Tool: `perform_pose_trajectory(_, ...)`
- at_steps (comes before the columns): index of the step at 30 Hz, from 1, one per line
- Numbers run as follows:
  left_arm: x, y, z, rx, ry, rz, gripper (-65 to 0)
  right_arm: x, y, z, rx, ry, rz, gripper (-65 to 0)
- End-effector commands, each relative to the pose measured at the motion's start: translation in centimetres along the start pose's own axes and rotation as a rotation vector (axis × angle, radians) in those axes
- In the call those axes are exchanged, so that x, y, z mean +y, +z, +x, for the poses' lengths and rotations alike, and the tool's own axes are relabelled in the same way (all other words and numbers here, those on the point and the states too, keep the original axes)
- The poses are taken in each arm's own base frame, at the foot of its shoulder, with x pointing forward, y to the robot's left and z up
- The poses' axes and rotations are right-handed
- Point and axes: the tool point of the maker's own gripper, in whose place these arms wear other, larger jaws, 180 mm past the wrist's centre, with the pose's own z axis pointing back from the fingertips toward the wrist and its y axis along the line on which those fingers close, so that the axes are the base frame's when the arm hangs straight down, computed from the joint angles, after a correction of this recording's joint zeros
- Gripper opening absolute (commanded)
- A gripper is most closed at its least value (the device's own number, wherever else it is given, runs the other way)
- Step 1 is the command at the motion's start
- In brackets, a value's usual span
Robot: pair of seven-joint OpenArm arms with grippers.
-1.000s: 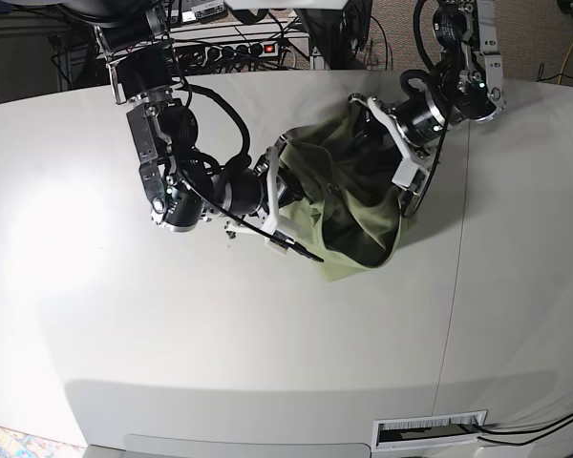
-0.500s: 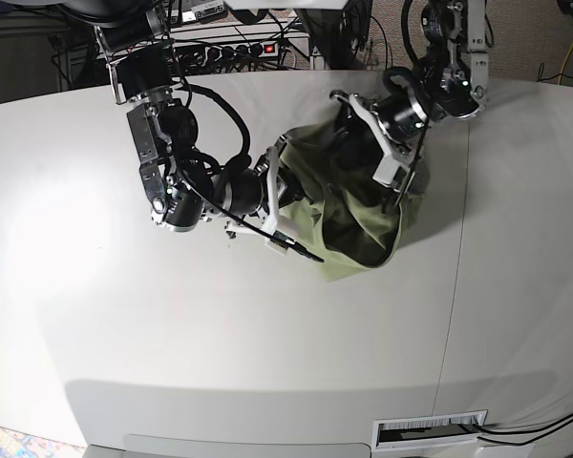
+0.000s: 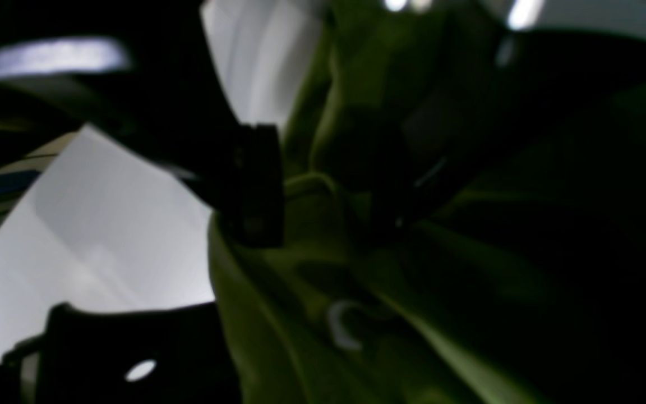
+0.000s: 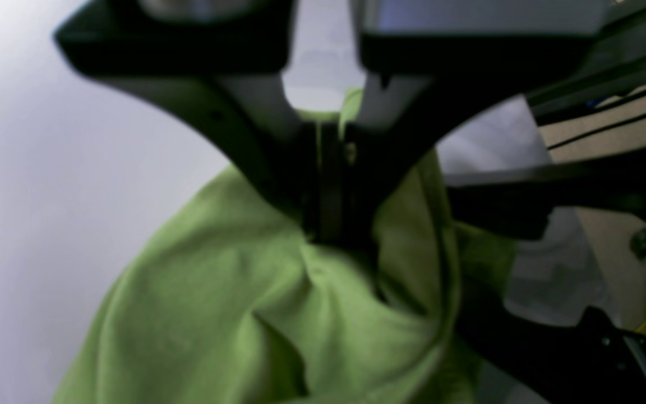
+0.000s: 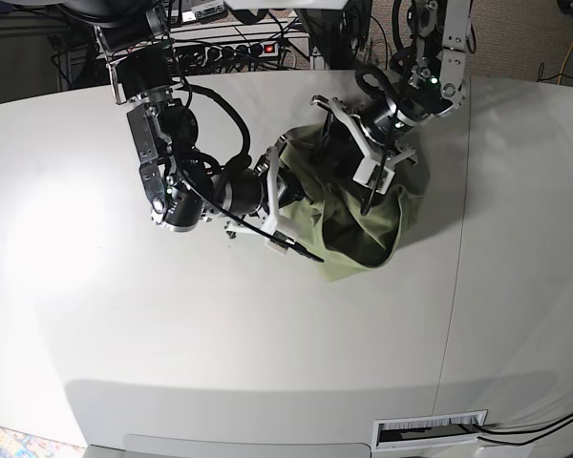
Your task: Fold the T-shirt properly
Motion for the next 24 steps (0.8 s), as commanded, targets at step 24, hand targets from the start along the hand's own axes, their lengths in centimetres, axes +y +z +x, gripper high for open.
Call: perform_pose_trajectory(24,1.6,3.9,2.1,0.057,-0.313,0.212,-65.0,-1.5,1.2,1.0,-0.042,0.03,-0.051,-64.8)
